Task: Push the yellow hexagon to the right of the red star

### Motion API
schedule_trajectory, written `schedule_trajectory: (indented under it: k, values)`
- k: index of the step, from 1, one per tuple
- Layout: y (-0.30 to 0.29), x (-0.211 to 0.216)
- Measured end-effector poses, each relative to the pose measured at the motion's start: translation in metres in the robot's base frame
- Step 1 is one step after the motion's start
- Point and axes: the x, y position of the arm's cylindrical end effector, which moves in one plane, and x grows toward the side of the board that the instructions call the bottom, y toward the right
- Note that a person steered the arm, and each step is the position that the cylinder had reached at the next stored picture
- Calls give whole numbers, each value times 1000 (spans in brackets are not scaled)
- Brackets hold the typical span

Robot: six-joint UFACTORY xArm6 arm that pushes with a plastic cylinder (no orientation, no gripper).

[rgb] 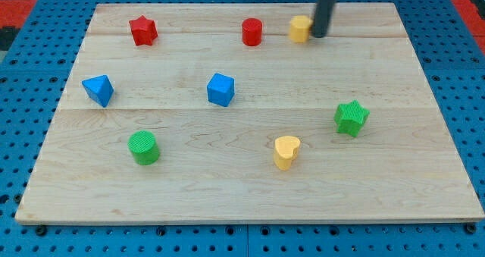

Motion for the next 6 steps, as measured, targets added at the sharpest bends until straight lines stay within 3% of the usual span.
schedule_trajectory:
  k: [1, 2, 3, 4, 6]
  values:
    - [-52, -12]
    - [-59, -19]
    - [-40, -55]
    - [-67, -54]
    - [-177, -33]
